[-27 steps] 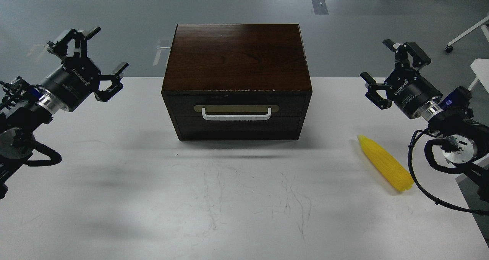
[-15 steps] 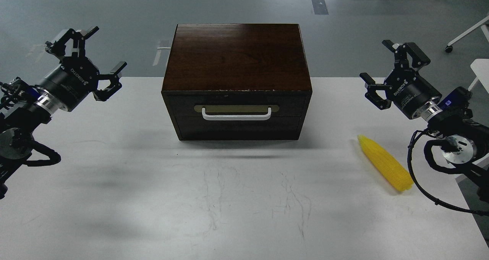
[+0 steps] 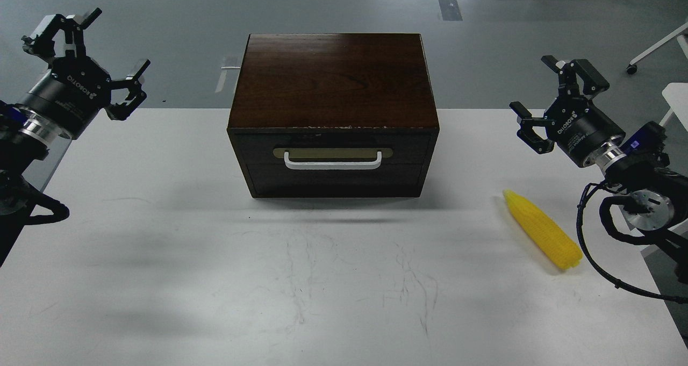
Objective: Put corn in drawer with both arms
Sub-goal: 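Move the left gripper toward the drawer's white handle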
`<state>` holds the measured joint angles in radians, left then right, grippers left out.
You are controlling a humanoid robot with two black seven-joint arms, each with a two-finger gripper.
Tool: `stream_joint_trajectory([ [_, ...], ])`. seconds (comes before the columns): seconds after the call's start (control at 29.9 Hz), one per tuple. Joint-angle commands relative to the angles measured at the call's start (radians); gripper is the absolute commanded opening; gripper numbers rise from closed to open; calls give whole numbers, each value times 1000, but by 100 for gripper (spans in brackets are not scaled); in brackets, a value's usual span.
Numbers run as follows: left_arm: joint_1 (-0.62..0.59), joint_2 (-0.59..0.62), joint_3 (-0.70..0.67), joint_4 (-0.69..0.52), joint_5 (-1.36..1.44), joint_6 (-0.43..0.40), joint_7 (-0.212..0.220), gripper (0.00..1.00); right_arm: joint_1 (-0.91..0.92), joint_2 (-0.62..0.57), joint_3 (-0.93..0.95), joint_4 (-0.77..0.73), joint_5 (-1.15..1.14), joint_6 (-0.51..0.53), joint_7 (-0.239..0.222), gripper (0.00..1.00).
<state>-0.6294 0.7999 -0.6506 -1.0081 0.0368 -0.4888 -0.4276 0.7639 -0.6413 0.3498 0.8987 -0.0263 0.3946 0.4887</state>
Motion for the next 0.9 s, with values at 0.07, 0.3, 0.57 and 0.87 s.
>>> stream_joint_trajectory([
  [0.07,0,-2,0,-1,14,0,-2,99,0,-5,0,0,0,0,0,100],
  [0.3,-61,33,-11,-131,301,0,3,98,-3,-3,1,-4,-1,0,0,100],
  [0.57,-280,-21,-1,-245,782,0,-2,99,-3,-5,1,-4,-1,0,0,100],
  [0.87,-528,-131,75,-385,1418,0,-61,99,-3,-5,0,-6,-1,0,0,100],
])
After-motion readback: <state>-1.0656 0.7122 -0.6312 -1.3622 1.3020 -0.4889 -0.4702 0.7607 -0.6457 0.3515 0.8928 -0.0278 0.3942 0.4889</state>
